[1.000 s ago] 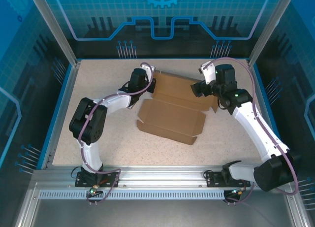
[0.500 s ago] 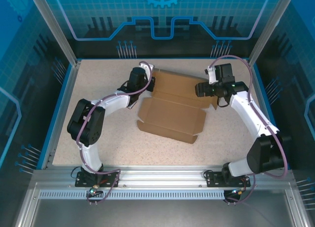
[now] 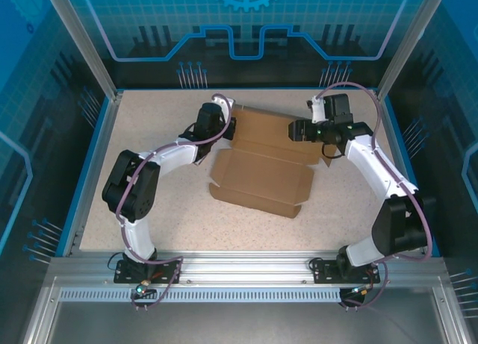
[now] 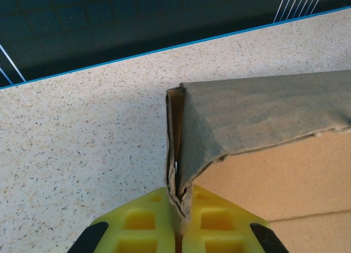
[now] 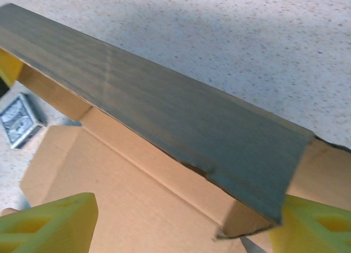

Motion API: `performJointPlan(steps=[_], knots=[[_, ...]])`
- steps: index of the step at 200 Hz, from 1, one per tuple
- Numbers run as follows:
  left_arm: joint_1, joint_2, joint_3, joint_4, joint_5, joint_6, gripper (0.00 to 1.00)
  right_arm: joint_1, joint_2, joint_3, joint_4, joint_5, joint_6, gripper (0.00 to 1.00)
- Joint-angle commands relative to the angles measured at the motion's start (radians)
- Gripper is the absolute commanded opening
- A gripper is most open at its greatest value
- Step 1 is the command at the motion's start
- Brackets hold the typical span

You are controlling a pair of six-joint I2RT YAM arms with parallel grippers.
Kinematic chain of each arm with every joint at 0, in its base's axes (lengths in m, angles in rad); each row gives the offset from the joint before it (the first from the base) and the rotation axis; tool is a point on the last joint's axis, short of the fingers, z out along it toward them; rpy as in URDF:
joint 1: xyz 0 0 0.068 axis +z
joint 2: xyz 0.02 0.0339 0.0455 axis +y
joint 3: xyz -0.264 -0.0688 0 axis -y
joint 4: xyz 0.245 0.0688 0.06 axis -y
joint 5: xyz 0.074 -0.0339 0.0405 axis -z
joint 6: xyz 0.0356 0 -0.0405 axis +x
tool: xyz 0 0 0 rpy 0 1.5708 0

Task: Fold the paper box

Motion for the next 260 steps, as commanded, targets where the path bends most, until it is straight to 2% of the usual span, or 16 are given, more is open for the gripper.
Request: performJointPlan(steps=[1,49,77,128,183,223,260], knots=[[-0.008,-0.047,-0.014,-0.001,-0.003,-0.008,0.00,-0.014,0.023,0.018,0.088,-0.095,0.078,0.78],[-0.010,-0.047,-0.016,0.003,-0.003,-0.011,0.00,-0.052,0.003,-0.076,0.258,-0.178,0.279,0.74],[-0.010,-0.045,-0.015,0.003,-0.005,-0.010,0.00,-0.065,-0.016,-0.104,0.288,-0.172,0.322,0.73],[-0.011,-0.042,-0.014,0.005,-0.006,-0.011,0.00,-0.070,-0.082,-0.128,0.177,-0.033,0.227,0.74],[-0.011,-0.045,-0.007,0.005,-0.011,-0.008,0.00,-0.062,-0.201,-0.281,0.111,0.125,0.149,0.78],[-0.011,-0.046,-0.006,0.003,-0.009,-0.011,0.00,-0.031,-0.231,-0.410,0.169,0.172,0.168,0.79],[-0.010,-0.052,-0.014,0.005,-0.009,-0.014,0.00,0.053,-0.149,-0.465,0.249,0.260,0.209,0.81]])
